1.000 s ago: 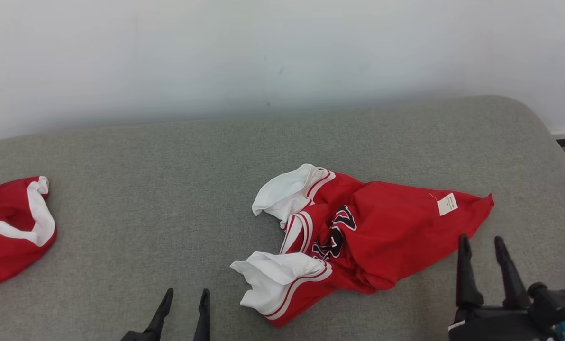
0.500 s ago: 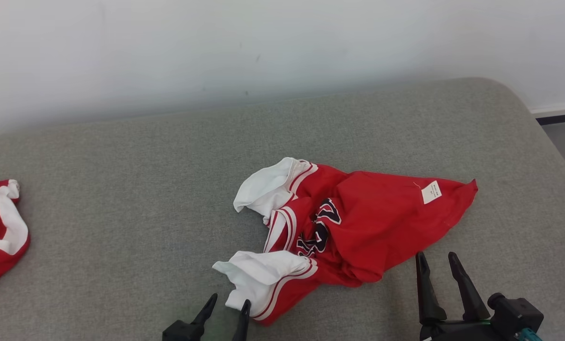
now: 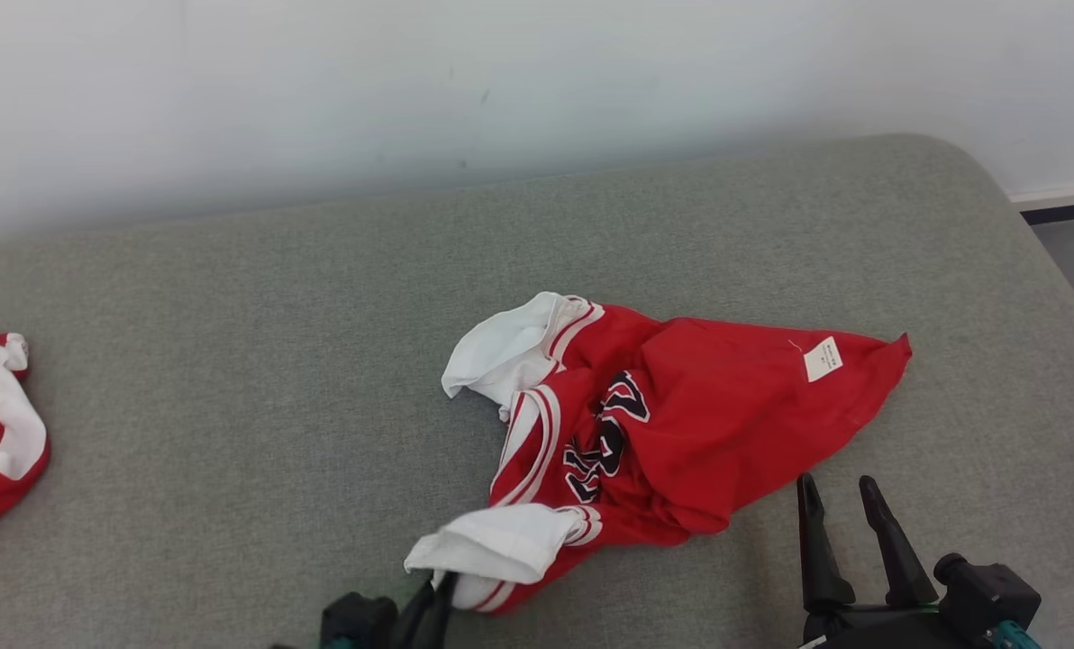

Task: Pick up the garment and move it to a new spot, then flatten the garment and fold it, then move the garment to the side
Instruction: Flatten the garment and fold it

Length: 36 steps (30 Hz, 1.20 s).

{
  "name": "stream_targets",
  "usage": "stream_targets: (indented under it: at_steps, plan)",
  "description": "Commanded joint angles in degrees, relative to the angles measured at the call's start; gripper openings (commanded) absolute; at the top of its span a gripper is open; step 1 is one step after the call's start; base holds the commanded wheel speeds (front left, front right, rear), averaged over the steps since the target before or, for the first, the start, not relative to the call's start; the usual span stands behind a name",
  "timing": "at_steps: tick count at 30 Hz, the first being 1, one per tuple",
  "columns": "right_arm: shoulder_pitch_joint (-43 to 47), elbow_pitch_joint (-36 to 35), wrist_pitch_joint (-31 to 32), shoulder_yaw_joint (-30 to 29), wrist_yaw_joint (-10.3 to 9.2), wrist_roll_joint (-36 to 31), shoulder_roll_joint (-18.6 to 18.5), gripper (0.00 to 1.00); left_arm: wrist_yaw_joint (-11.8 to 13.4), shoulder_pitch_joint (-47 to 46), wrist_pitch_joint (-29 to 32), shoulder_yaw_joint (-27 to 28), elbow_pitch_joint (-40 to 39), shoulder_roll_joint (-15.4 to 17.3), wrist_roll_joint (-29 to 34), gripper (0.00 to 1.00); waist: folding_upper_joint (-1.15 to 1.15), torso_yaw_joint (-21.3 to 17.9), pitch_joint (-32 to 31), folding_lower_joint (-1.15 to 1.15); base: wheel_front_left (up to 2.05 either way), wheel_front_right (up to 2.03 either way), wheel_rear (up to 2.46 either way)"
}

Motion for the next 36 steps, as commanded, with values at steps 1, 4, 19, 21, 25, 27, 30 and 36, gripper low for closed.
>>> stream_targets:
  at_steps: [1,4,19,21,25,27,30,36]
  plan:
    - [-0.48,-0.27,-0.02,-0.22,-0.13,0.34,0.14,1.0,0.1,-1.01,-0.19,1.56,-1.18,0.16,0.46,0.0,0.0,0.64,0.16,0.0,0.0,0.0,0.0]
    - [-0.48,-0.48,-0.02,-0.32,-0.13,0.19,0.15,1.0,0.59,-1.52,-0.19,5.54,-4.88,0.67,2.04,0.0,0.0,1.75,0.32,0.0,0.0,0.0,0.0]
    - [-0.66,-0.35,-0.02,0.24,-0.13,0.0,0.13,1.0,1.01,5.26,-0.19,19.07,-24.35,1.84,9.51,0.0,0.0,6.54,0.56,0.0,0.0,0.0,0.0]
    - [-0.43,-0.32,-0.02,0.46,-0.13,0.11,0.13,1.0,0.65,7.31,-0.19,18.79,-23.63,1.58,9.26,0.0,0.0,6.99,0.49,0.0,0.0,0.0,0.0]
    - [-0.22,-0.28,-0.02,0.57,-0.13,0.11,0.11,1.0,0.28,11.37,-0.19,17.59,-21.97,0.89,8.65,0.0,0.0,7.55,0.33,0.0,0.0,0.0,0.0]
    - [-0.12,-0.28,-0.02,0.44,-0.13,0.05,0.13,1.0,0.17,13.24,-0.19,17.34,-21.11,0.61,8.29,0.0,0.0,7.88,0.1,0.0,0.0,0.0,0.0]
    - [0.29,-0.21,-0.02,0.07,-0.13,-0.23,0.12,1.0,0.05,15.2,-0.2,17.15,-19.89,0.32,7.67,0.0,0.0,8.5,-0.29,0.0,0.0,0.0,0.0]
    - [0.68,-0.06,-0.02,0.07,-0.13,-0.58,0.12,1.0,0.18,15.91,-0.19,19.98,-19.75,0.19,6.6,1.0,0.0,9.43,-1.24,0.0,0.0,0.0,0.0]
